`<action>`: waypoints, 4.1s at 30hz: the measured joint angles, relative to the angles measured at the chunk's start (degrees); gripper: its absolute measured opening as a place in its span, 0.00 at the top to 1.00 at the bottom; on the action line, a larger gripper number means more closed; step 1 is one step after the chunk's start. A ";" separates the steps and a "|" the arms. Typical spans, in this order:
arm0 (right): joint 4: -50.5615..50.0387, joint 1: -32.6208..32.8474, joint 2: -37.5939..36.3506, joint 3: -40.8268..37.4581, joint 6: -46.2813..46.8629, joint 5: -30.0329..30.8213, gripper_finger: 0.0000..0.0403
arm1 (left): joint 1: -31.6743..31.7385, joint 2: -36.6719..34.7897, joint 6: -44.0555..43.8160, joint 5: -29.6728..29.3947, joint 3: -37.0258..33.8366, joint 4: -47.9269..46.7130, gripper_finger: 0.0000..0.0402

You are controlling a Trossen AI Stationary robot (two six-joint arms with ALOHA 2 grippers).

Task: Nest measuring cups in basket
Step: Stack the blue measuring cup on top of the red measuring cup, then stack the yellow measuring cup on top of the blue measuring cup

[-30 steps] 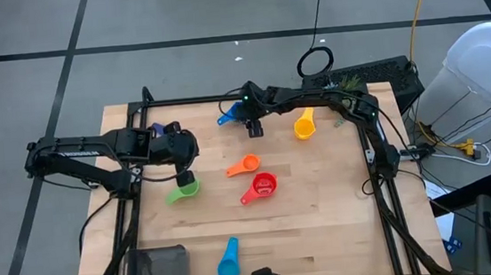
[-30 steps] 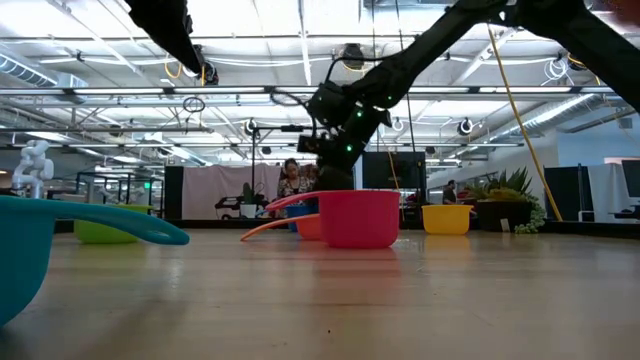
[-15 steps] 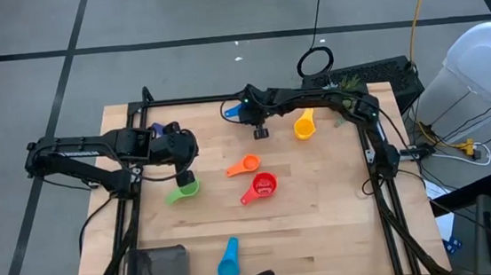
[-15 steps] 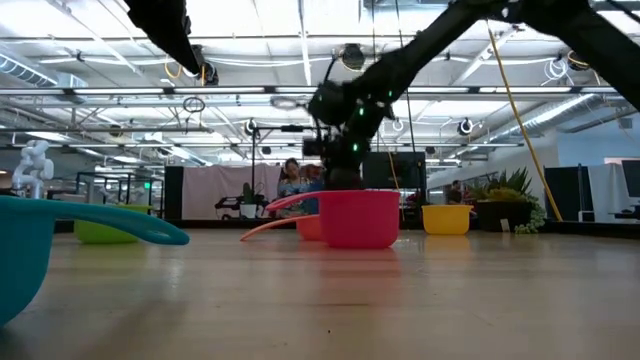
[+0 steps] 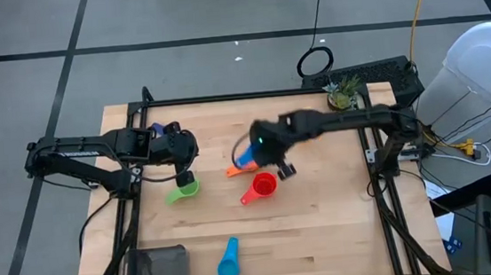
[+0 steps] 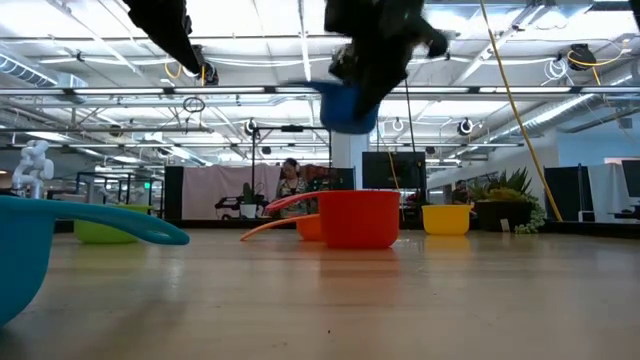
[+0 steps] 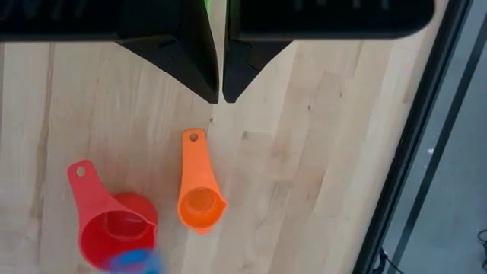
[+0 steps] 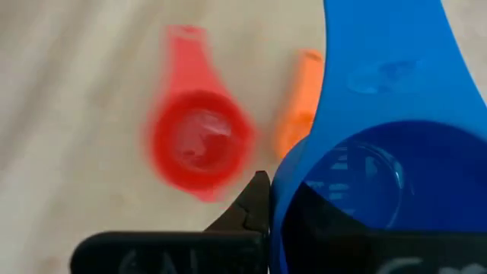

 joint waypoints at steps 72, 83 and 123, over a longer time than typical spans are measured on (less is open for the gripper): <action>-2.20 -14.20 0.39 -19.54 37.54 15.37 0.48 | 0.08 -0.04 -1.50 0.02 0.00 1.58 0.94; 3.55 -17.38 -0.29 -22.18 39.12 10.71 0.48 | 0.09 -0.04 -1.59 0.11 0.00 1.06 0.94; 18.32 -25.24 -11.26 -42.87 29.45 11.68 0.69 | 0.08 -0.02 -1.71 0.22 0.00 1.15 0.94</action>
